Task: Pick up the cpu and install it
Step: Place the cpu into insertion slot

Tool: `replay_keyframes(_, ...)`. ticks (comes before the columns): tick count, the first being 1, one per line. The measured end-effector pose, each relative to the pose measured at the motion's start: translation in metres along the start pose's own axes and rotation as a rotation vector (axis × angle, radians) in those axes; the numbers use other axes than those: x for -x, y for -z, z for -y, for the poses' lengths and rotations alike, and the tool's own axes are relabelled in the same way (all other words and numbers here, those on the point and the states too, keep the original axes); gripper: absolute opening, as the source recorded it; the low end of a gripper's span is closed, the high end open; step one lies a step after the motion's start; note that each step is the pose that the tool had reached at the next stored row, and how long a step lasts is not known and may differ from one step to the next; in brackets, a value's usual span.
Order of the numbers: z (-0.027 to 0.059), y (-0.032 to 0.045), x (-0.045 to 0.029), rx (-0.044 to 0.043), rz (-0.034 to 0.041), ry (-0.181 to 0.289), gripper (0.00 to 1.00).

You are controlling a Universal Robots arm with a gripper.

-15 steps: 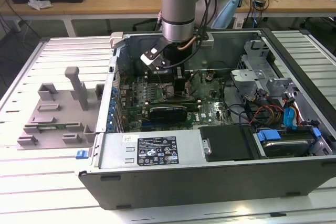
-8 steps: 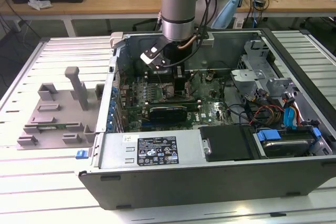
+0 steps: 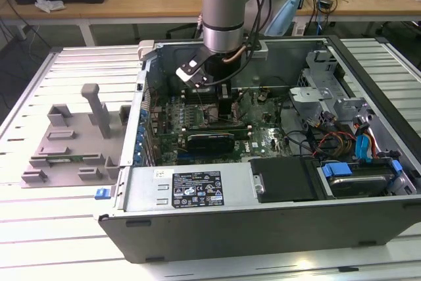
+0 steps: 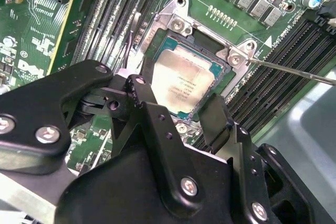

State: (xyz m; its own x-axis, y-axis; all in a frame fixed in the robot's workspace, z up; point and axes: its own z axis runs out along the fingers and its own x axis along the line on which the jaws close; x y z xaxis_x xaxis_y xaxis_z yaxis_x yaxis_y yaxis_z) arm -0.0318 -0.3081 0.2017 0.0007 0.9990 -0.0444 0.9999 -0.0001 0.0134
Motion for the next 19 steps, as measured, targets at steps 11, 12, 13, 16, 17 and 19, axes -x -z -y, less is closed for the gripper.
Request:
replay_keyframes(11, 0.0, -0.002, -0.0001, -0.0037, 0.0, 0.0, 0.53)
replay_keyframes(12, 0.0, -0.002, -0.0001, -0.0039, -0.0001, 0.0, 0.53)
replay_keyframes(13, 0.0, -0.002, -0.0001, -0.0042, -0.0001, 0.0, 0.53)
replay_keyframes(16, 0.0, -0.002, -0.0001, -0.0049, 0.0, 0.0, 0.53)
replay_keyframes(17, 0.0, -0.002, -0.0001, -0.0052, -0.0001, 0.0, 0.53)
replay_keyframes(19, 0.0, -0.002, -0.0001, -0.0057, 0.0, 0.0, 0.53)
